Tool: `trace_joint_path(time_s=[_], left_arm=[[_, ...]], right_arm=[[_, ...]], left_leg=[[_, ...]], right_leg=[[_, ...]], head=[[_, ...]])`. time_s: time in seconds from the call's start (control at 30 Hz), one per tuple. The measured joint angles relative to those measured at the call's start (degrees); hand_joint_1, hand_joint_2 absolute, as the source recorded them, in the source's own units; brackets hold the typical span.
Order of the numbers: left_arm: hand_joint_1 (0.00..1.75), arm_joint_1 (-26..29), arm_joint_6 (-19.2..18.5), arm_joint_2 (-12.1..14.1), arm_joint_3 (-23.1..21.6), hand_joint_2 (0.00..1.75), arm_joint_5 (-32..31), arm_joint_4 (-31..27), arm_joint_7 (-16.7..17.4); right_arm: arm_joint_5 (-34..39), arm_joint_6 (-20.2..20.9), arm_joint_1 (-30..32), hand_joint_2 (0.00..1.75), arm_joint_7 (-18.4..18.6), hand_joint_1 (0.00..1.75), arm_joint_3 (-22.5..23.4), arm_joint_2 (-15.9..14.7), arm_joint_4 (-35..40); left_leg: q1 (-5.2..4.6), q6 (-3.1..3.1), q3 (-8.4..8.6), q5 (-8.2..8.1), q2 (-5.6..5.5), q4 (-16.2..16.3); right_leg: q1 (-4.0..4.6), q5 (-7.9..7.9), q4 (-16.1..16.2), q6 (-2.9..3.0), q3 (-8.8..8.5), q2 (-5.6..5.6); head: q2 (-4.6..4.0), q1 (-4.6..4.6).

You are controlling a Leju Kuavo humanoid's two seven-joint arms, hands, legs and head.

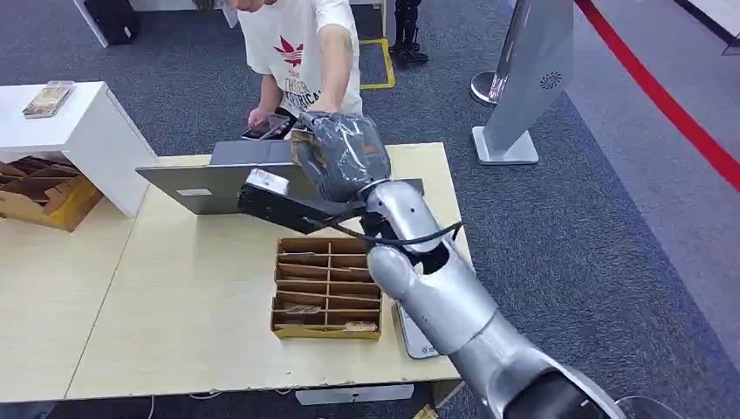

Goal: Pass the card to the sensor for recognition and then transmit it.

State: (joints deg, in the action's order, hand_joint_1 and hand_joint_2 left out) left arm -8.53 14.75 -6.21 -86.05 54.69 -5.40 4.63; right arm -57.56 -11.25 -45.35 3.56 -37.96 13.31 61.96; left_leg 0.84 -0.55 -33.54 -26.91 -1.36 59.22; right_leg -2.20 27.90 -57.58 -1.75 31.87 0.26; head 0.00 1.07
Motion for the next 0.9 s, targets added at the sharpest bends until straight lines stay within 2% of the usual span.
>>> trace_joint_path(time_s=[0.13, 0.17, 0.2, 0.4, 0.43, 0.6, 0.67, 0.8, 0.9], left_arm=[[0.0, -0.27, -0.15, 0.0, -0.02, 0.0, -1.49, 0.0, 0.52], [0.0, -0.36, -0.22, 0.0, -0.02, 0.0, -1.65, 0.0, 0.52], [0.0, -0.44, -0.31, 0.0, -0.02, 0.0, -1.73, -0.02, 0.55], [0.0, -0.63, -0.42, 0.0, -0.09, 0.0, -1.51, -0.11, 0.52], [0.0, -0.63, -0.42, -0.02, -0.09, 0.0, -1.38, -0.11, 0.48], [0.0, -0.52, -0.44, -0.02, -0.09, 0.0, -0.42, -0.11, -0.07], [0.0, -0.4, -0.39, -0.02, -0.07, 0.0, 0.54, -0.11, -0.64], [0.0, -0.1, -0.31, 0.02, -0.07, 0.0, 2.16, -0.11, -1.82], [0.0, -0.02, -0.31, 0.11, -0.07, 0.0, 2.51, -0.11, -2.06]], right_arm=[[-4.99, -2.08, -3.52, 1.75, 1.22, 1.75, -0.7, 1.42, -7.7], [-5.72, -2.43, -4.17, 1.75, 1.53, 0.19, -0.81, 1.69, -9.18], [-6.26, -2.74, -4.68, 1.75, 1.68, 0.0, -0.85, 1.88, -10.69], [-6.59, -1.29, -6.05, 1.75, 1.62, 0.0, -1.03, 2.84, -16.32], [-6.09, -1.12, -6.06, 0.0, 1.35, 0.0, -1.01, 2.91, -16.91], [-0.77, 0.21, -5.42, 0.0, -2.19, 0.0, -0.22, 3.5, -18.4], [5.67, 3.13, -3.95, 0.0, -5.36, 0.0, 0.88, 4.24, -17.58], [20.42, 9.79, 1.34, 0.0, -7.41, 0.0, 1.99, 5.29, -10.8], [23.05, 11.05, 3.33, 0.0, -7.54, 0.0, 2.18, 5.62, -7.18]], left_leg=[[-0.01, 0.0, 0.0, 0.0, -0.02, 0.0], [-0.01, 0.0, 0.0, 0.0, -0.01, 0.0], [-0.01, 0.0, -0.01, 0.0, -0.01, 0.0], [-0.01, 0.0, 0.0, 0.0, 0.01, 0.0], [-0.01, 0.0, 0.0, 0.0, 0.01, 0.0], [0.0, 0.0, -0.01, 0.0, 0.02, 0.0], [0.01, 0.0, -0.01, -0.01, 0.05, 0.0], [0.01, -0.01, -0.09, -0.03, 0.03, 0.0], [0.01, 0.0, -0.13, -0.03, 0.05, 0.0]], right_leg=[[-0.01, 0.0, 0.01, 0.0, 0.0, -0.01], [-0.01, 0.0, 0.01, 0.0, 0.0, -0.01], [-0.01, 0.0, 0.01, 0.0, 0.0, -0.01], [0.0, 0.0, 0.01, 0.0, 0.0, 0.0], [0.0, -0.01, 0.01, 0.0, 0.0, 0.0], [0.0, -0.01, 0.01, 0.0, 0.03, 0.01], [0.01, 0.0, 0.01, 0.0, 0.04, 0.03], [0.01, 0.01, 0.01, -0.01, 0.12, 0.02], [0.01, 0.01, 0.01, 0.0, 0.16, 0.02]], head=[[0.0, 0.0], [0.0, 0.0], [0.0, 0.0], [0.0, -0.02], [0.0, 0.0], [0.0, 0.0], [0.0, -0.02], [0.0, 0.0], [0.0, 0.0]])
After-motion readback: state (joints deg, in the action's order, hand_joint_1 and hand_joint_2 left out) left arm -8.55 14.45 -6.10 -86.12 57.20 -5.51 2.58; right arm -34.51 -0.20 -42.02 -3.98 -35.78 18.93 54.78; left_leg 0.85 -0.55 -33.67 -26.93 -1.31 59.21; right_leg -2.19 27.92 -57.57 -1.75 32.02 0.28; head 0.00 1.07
